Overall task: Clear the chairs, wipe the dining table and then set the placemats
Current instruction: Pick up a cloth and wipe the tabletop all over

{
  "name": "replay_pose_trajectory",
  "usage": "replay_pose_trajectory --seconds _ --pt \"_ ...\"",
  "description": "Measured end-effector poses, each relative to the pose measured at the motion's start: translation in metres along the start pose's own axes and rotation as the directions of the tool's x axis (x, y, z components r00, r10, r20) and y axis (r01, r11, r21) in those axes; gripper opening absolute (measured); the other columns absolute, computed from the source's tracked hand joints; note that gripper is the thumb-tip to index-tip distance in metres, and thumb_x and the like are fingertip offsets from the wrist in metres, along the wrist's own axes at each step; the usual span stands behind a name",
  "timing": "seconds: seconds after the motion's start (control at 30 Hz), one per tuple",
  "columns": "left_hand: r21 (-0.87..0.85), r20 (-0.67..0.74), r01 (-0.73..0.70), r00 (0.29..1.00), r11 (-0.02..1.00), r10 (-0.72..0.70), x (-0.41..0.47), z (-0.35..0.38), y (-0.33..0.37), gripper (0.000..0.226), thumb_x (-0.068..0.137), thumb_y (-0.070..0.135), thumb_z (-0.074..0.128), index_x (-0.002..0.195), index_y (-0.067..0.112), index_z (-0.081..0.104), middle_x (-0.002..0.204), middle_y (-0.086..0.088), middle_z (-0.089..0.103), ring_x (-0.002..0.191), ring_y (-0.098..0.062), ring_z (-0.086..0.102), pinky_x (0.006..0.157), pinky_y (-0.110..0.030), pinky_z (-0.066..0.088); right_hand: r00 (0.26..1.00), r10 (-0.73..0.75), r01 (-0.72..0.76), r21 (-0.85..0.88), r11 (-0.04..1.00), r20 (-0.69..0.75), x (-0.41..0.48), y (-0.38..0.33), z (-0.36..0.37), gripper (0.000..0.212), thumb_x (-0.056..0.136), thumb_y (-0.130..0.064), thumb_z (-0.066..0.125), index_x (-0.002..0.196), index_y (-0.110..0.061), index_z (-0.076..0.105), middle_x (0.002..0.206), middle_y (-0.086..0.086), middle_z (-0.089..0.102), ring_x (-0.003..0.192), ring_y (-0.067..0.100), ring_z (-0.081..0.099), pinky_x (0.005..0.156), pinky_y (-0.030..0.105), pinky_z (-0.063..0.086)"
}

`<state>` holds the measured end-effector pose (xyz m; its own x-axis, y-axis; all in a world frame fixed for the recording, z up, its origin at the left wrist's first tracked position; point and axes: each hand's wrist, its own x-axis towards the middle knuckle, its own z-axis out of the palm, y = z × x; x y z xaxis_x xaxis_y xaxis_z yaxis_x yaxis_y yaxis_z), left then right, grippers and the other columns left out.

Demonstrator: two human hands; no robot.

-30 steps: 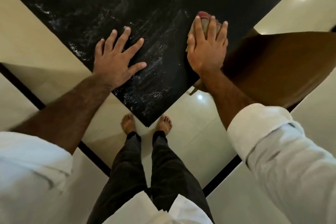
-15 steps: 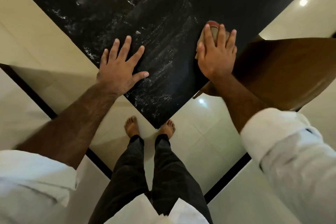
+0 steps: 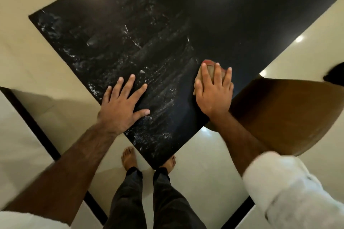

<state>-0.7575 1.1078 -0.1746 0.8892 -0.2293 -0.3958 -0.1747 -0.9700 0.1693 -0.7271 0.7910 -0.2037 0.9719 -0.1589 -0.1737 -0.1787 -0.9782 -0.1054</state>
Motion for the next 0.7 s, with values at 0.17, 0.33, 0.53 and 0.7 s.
replay_pose_trajectory --seconds 0.17,0.33,0.53,0.7 --pt "-0.014 0.036 0.027 0.999 1.0 -0.026 0.006 -0.013 0.005 0.093 0.093 0.085 0.051 0.171 0.052 0.013 0.185 0.005 -0.009 0.171 -0.031 -0.003 0.135 -0.063 0.012 0.991 -0.113 0.11 -0.035 0.993 -0.075 0.075 -0.062 0.004 0.064 0.111 -0.058 0.03 0.172 -0.038 0.028 0.179 0.012 0.027 0.163 0.053 0.018 0.123 0.067 0.035" --pt "-0.013 0.016 0.08 0.997 0.997 -0.08 0.039 -0.041 0.015 0.12 0.083 0.085 0.069 0.175 0.042 0.005 0.184 -0.003 -0.004 0.17 -0.036 0.0 0.135 -0.065 0.013 0.947 -0.32 0.32 -0.02 0.947 0.019 0.01 -0.07 0.008 0.064 0.113 -0.06 0.029 0.173 -0.042 0.019 0.182 0.006 0.015 0.167 0.045 0.006 0.126 0.064 0.029" --pt "-0.04 0.133 0.142 0.982 0.989 -0.135 0.075 -0.059 -0.002 0.14 0.07 0.088 0.08 0.174 0.046 -0.005 0.183 0.002 -0.023 0.17 -0.037 -0.013 0.133 -0.072 0.012 0.99 -0.121 0.123 -0.023 0.992 0.07 0.002 -0.014 -0.005 0.064 0.114 -0.062 0.026 0.173 -0.048 0.008 0.184 0.002 0.005 0.169 0.043 -0.002 0.126 0.068 0.028" --pt "-0.029 0.137 0.139 0.981 0.99 -0.134 0.079 -0.056 -0.002 0.14 0.071 0.087 0.079 0.173 0.045 -0.008 0.182 0.001 -0.026 0.169 -0.037 -0.017 0.132 -0.074 0.012 0.998 -0.011 0.007 -0.049 0.999 -0.063 0.129 -0.044 -0.009 0.063 0.111 -0.059 0.03 0.17 -0.04 0.033 0.178 0.012 0.03 0.162 0.052 0.021 0.117 0.07 0.04"
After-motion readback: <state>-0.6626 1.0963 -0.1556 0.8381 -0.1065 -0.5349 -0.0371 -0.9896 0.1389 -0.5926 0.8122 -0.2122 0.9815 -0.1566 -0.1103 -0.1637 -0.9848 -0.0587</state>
